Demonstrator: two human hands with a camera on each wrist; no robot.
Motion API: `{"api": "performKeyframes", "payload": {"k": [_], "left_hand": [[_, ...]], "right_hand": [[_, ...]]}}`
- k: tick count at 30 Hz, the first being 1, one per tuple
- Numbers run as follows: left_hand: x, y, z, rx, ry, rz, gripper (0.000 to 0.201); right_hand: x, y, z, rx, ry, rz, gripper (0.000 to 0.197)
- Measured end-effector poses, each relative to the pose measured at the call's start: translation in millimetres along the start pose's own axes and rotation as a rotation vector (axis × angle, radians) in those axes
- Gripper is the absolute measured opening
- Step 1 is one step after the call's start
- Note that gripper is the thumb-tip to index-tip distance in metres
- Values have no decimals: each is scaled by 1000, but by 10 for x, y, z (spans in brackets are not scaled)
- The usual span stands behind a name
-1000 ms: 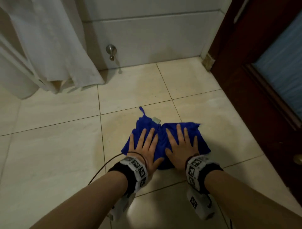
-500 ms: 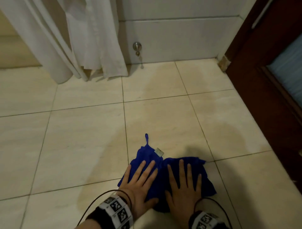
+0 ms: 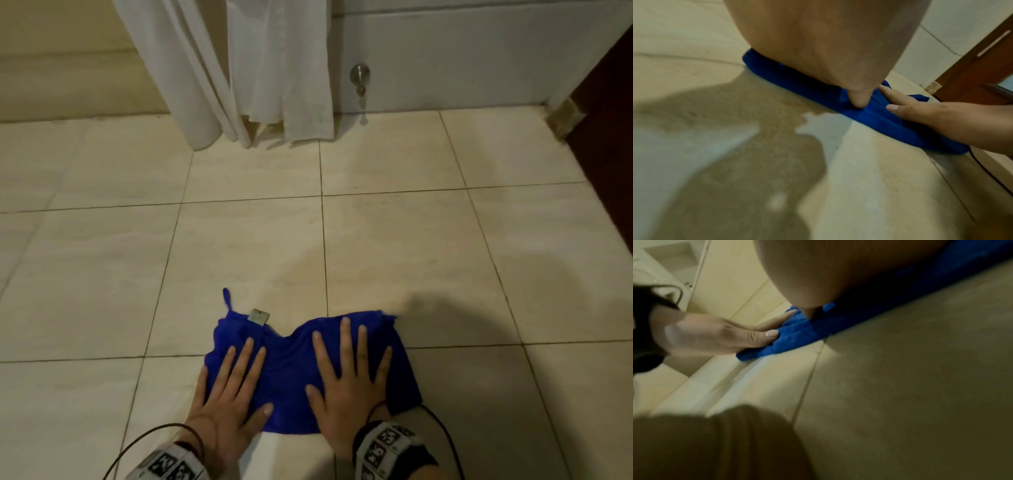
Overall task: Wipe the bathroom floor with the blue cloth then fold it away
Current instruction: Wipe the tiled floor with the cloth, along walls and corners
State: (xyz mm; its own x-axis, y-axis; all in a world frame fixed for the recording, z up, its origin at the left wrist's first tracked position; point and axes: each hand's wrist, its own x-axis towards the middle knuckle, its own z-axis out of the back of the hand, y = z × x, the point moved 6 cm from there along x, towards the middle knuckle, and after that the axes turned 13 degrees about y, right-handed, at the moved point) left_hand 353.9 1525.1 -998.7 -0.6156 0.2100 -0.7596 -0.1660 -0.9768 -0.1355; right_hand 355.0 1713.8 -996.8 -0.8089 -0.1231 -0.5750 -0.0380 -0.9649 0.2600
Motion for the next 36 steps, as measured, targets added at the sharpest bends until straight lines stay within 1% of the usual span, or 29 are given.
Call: {"api": "performKeyframes", "payload": {"k": [2,4,6,8,9,11,13,16,18,20,24,27,30,33,36], "left_hand": [[82,43,-63,-36,-48,48,72],[165,69,17,-72,-126,97,74],[311,47,247,-95,-232,99,77],[519,58,516,-122,-259,110,80],[633,77,667,-124,-269,111,82],[896,114,969,-110,-244,121,82],[1169,142,1294,-106,-211,135,77],[1561,127,1784,-86,-221,124,74],[1736,85,2015,-69,-236,103,74],[1821,44,2145,-44,-240,105,74],[1827,27,2153,-39,-257,97,74],[1748,-19,2025,-41,-273,65,73],[1521,-56,1753,-29,-287,54,73],[1192,-67,1397,-18,-324,37,75],[827,-43,955,-26,-315,44,78]], "right_hand": [[106,16,49,-21,1,28,76],[257,-28,105,-41,8,39,74],[436,-62,256,-52,-17,49,73],[667,-77,427,-85,-10,41,71],[794,-87,526,-72,-16,27,69],[1058,-86,759,-42,-43,-10,65],[1354,-86,975,-50,-27,-45,64],[1741,-139,1293,-76,21,-70,63],[1905,-184,1439,-54,29,-61,63],[1972,-208,1481,-61,20,-65,63],[1896,-222,1436,-80,-8,-50,62],[1758,-260,1341,-102,-25,-47,62],[1569,-245,1176,-127,-62,-26,63],[1299,-235,976,-139,-132,41,64],[961,-196,707,-174,-125,77,70]]}}
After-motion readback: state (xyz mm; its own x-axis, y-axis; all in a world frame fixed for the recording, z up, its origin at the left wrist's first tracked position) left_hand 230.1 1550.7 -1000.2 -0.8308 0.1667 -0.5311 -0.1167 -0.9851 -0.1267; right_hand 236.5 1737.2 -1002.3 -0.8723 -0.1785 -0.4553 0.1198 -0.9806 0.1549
